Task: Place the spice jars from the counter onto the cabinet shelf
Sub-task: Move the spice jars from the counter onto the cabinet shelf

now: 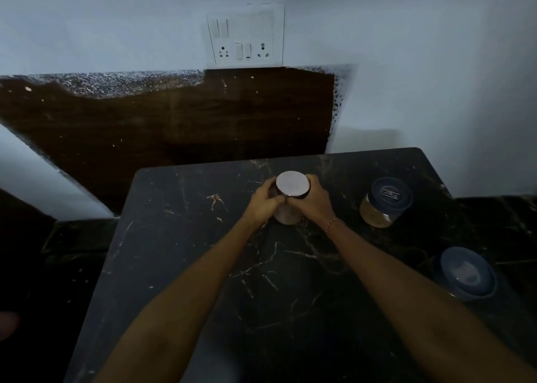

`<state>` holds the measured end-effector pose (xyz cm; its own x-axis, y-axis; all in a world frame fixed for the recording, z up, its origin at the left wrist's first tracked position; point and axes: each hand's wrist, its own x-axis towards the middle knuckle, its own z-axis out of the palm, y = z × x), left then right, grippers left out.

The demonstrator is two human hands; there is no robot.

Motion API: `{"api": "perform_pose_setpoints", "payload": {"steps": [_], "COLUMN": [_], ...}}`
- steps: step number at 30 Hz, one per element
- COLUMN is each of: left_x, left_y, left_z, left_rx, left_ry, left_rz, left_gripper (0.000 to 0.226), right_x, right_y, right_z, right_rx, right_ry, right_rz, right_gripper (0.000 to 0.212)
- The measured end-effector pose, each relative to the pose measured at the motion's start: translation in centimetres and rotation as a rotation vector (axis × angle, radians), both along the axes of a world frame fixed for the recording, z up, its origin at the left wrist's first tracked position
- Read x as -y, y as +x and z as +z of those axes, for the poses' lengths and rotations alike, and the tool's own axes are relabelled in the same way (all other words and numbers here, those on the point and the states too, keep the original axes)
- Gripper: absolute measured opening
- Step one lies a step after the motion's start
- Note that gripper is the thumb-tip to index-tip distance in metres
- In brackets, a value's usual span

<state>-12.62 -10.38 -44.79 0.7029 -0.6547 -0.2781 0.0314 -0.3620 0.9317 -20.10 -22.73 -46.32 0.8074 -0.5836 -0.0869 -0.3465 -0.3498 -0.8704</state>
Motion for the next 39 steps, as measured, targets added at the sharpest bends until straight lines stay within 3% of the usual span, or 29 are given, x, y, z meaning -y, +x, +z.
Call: {"api": "perform_pose_setpoints", "payload": {"steps": [6,10,12,17,20,24,26,30,34,39], "left_x": [-1.2,-1.3,-1.3,-2.5,-2.6,-3.1,-3.5,-3.9,-3.7,-3.5], "left_y": [-1.0,-2.1,-2.8,-4.2,-4.8,-4.6,-4.3,-4.3,-5.7,-6.6], "left_z": [3.7,8.1,10.3,13.9,14.9,15.6,15.9,16.5,16.8,17.9], "left_rx": [0.215,0.251,0.157,-0.283,-0.32,-0.416,-0.413,-0.121,-0.012,-0.123], "left_ry": [-0.113,-0.27,-0.354,-0.565,-0.625,-0.707,-0.694,-0.545,-0.546,-0.65], "left_rz": [-0.081,-0.005,0.038,-0.008,-0.097,-0.147,-0.131,-0.001,0.013,0.084], "left_gripper": [0.093,0.089,0.081,0.082,0.067,0.059,0.052,0.034,0.039,0.051], "right_x": [0.8,-0.2,-1.0,-3.0,-4.7,-5.4,-5.6,-6.3,-7.4,-8.6], "right_y": [-0.8,-1.7,-2.5,-5.2,-5.6,-6.1,-6.1,-5.9,-5.5,-5.3], "right_z": [6.0,11.2,13.3,14.9,15.4,16.5,16.6,16.7,17.2,18.2], "right_rx": [0.133,0.23,0.292,0.389,0.459,0.536,0.516,0.509,0.545,0.609], "right_ry": [0.21,0.268,0.33,0.544,0.69,0.776,0.676,0.268,-0.004,-0.18], "right_rz": [0.094,0.188,0.125,0.066,0.071,0.14,0.142,-0.136,-0.256,-0.299], "right_gripper": [0.059,0.038,0.031,0.055,0.042,0.04,0.044,0.057,0.07,0.036]}}
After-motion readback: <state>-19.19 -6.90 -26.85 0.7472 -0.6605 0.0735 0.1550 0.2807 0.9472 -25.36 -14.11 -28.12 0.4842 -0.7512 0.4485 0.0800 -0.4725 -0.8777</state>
